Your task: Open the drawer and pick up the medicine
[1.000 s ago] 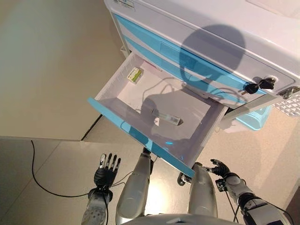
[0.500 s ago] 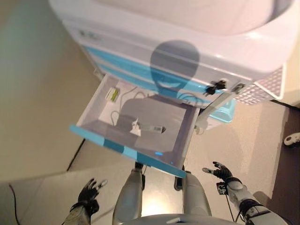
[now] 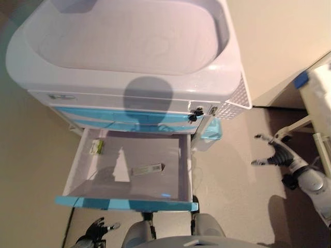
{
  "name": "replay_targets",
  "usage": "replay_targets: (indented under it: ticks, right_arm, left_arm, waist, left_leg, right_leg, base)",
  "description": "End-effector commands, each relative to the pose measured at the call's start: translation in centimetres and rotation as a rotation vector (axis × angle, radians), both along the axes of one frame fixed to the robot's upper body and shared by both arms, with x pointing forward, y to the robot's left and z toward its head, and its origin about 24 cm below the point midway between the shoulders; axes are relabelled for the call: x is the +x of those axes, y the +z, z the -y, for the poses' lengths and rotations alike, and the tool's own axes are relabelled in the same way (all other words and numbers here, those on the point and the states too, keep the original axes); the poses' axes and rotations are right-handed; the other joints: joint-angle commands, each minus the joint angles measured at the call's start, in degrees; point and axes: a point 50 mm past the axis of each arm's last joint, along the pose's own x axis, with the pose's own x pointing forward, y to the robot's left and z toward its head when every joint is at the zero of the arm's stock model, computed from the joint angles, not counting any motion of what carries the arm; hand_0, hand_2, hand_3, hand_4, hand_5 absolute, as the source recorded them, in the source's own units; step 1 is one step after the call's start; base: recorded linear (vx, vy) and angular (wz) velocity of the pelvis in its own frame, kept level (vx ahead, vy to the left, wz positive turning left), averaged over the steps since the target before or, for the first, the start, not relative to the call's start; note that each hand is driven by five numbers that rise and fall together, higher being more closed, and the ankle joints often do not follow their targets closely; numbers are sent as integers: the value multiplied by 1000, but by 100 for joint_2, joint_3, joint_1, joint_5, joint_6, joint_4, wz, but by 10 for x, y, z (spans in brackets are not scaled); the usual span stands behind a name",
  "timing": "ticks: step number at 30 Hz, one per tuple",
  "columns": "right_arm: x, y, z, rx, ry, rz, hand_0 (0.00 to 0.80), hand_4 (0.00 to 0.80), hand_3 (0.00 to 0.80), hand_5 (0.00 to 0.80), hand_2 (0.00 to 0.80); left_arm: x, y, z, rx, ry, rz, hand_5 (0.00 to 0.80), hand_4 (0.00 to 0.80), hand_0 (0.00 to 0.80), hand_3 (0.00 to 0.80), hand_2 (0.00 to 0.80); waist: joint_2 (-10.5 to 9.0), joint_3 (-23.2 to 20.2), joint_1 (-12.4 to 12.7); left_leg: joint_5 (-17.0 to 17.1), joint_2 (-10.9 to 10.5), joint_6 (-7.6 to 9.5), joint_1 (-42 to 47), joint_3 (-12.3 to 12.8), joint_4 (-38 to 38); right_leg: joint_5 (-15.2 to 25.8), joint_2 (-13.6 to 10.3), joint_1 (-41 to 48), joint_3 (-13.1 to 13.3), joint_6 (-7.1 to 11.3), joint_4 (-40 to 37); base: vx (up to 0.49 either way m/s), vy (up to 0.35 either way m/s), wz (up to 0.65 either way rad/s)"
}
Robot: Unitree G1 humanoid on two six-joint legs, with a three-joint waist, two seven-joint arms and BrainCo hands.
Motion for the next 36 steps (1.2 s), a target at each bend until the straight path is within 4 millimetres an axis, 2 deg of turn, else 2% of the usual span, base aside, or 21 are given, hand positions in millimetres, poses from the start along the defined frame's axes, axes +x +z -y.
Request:
replay_targets:
  ticks: [1,2,3,7,10,15,16,17,22,23,25,29,32,33,36]
  right_arm:
    - [11,16,-30,236,168,-91,0,0,0,0,0]
    - [9,13,-49,374,268,-209,0,0,0,0,0]
    - [9,11,-61,429,320,-284,0,0,0,0,0]
    - [7,21,-94,311,532,-597,0,0,0,0,0]
    - [8,25,-104,235,588,-679,0,0,0,0,0]
    - [8,31,-136,348,685,-729,0,0,0,0,0]
    - [10,34,-142,378,699,-714,0,0,0,0,0]
    - [14,38,-157,479,723,-671,0,0,0,0,0]
    - [28,46,-173,604,726,-552,0,0,0,0,0]
    - [36,54,-183,616,751,-471,0,0,0,0,0]
    - [36,54,-183,617,751,-471,0,0,0,0,0]
    - [60,48,-186,685,635,-236,0,0,0,0,0]
    - [69,44,-186,630,566,-46,0,0,0,0,0]
    - [68,45,-189,539,583,61,0,0,0,0,0]
    - [64,24,-183,447,466,215,0,0,0,0,0]
  left_arm:
    - [-5,-1,-1,-18,-17,-27,0,0,0,0,0]
    - [-3,-2,2,-41,-31,-25,0,0,0,0,0]
    - [-2,-2,2,-43,-39,-21,0,0,0,0,0]
    - [5,2,-3,-40,-60,-3,0,0,0,0,0]
    - [9,4,-7,-30,-54,7,0,0,0,0,0]
    - [10,10,-21,19,-11,22,0,0,0,0,0]
    - [10,11,-24,29,1,25,0,0,0,0,0]
    - [8,12,-29,48,35,25,0,0,0,0,0]
    - [5,13,-34,75,75,16,0,0,0,0,0]
    - [5,13,-35,81,87,16,0,0,0,0,0]
    - [5,14,-36,82,87,16,0,0,0,0,0]
    - [6,15,-38,83,150,36,0,0,0,0,0]
    - [7,15,-38,85,184,38,0,0,0,0,0]
    - [6,14,-39,89,185,30,0,0,0,0,0]
    - [11,14,-35,97,173,38,0,0,0,0,0]
  waist:
    - [-4,196,171]
    - [-49,164,254]
    - [-77,161,287]
    - [-242,101,503]
    - [-321,91,554]
    - [-466,118,695]
    - [-483,129,719]
    - [-518,173,786]
    - [-507,331,876]
    - [-476,429,915]
    - [-479,430,915]
    - [-350,677,985]
    - [-249,754,945]
    - [-209,770,942]
    - [-91,745,912]
  left_leg:
    - [-322,-239,143,-116,-13,278]
    - [-359,-243,135,-81,14,307]
    - [-370,-240,130,-76,21,326]
    - [-379,-254,89,-62,-66,344]
    - [-357,-265,72,-74,-146,330]
    - [-319,-295,63,-112,-286,295]
    - [-314,-303,62,-124,-311,298]
    - [-317,-312,62,-173,-363,336]
    - [-341,-335,63,-302,-436,523]
    - [-351,-330,65,-363,-465,623]
    - [-354,-331,65,-367,-467,629]
    - [-299,-314,36,-556,-627,775]
    - [-228,-281,17,-681,-737,787]
    - [-200,-273,10,-710,-788,774]
    - [-36,-257,-27,-840,-1006,645]
  right_leg:
    - [76,67,-106,-35,314,292]
    - [67,56,-45,-31,321,279]
    - [57,48,-29,-48,320,282]
    - [16,25,84,-204,289,259]
    - [-19,13,127,-309,275,267]
    - [-80,-17,137,-493,260,338]
    - [-96,-22,134,-525,254,356]
    - [-134,-26,110,-569,243,418]
    - [-221,-45,44,-662,200,591]
    - [-263,-53,-1,-696,179,695]
    - [-266,-53,-3,-698,178,699]
    - [-346,-53,-143,-820,108,901]
    - [-385,-63,-250,-903,66,978]
    - [-415,-66,-274,-953,54,1013]
    - [-456,-73,-325,-1123,17,976]
  base:
    - [19,18,-11]
    - [18,25,-12]
    - [17,30,-12]
    - [4,-2,1]
    - [3,-30,22]
    - [-10,-31,26]
    - [-36,-38,20]
    - [-30,-26,22]
    - [-49,-31,16]
    - [-35,-30,17]
    - [-37,-32,13]
    - [-69,-74,21]
    - [-55,-84,28]
    - [-41,-93,10]
    - [-48,-110,23]
